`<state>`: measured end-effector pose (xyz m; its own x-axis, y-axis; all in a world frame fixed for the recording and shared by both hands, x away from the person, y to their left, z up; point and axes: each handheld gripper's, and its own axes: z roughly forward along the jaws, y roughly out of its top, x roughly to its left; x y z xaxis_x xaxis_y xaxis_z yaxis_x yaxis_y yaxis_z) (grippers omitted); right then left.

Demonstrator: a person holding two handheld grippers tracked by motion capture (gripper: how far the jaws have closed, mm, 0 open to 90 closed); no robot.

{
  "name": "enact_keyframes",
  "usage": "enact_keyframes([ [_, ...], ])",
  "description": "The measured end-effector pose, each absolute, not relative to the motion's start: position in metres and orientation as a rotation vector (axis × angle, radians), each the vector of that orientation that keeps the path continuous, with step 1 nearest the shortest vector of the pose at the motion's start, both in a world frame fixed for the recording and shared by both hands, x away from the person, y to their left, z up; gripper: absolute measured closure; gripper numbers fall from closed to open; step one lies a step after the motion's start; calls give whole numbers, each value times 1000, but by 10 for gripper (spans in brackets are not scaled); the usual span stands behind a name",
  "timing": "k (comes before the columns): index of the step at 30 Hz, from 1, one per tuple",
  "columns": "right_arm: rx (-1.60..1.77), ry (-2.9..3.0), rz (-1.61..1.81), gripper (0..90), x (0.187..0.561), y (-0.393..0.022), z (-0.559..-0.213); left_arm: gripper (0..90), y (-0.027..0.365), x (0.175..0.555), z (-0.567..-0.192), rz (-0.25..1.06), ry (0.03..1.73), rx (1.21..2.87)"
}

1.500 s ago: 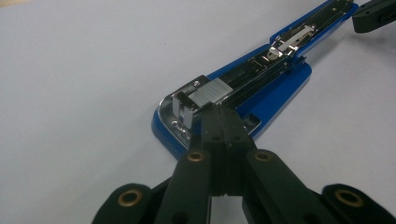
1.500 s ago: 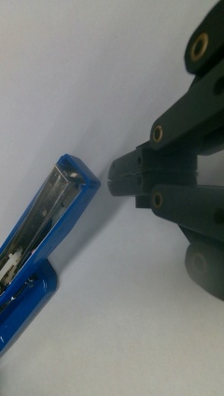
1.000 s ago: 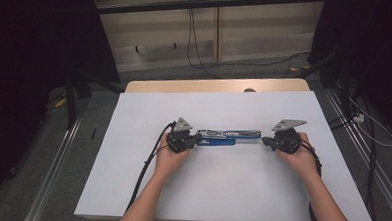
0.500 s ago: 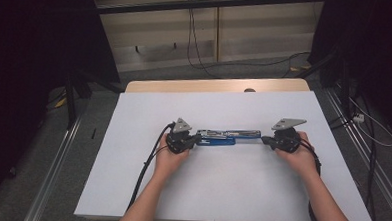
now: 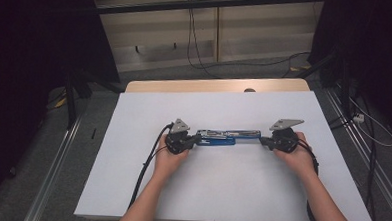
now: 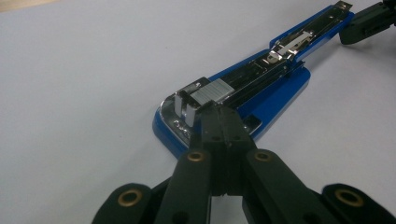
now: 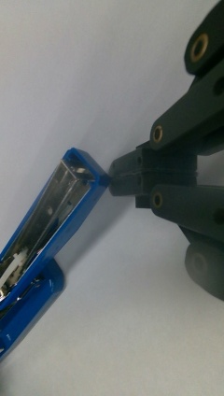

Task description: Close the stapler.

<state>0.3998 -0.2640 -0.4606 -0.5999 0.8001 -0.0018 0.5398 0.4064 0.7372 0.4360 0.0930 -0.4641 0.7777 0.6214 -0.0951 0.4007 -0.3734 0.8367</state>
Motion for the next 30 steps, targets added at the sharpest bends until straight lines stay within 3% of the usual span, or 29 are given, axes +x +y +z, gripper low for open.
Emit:
enact_keyframes([
  [30,1112,2278,1100,900,400,-258,-453,900,93,435,-464,288,757,2020],
])
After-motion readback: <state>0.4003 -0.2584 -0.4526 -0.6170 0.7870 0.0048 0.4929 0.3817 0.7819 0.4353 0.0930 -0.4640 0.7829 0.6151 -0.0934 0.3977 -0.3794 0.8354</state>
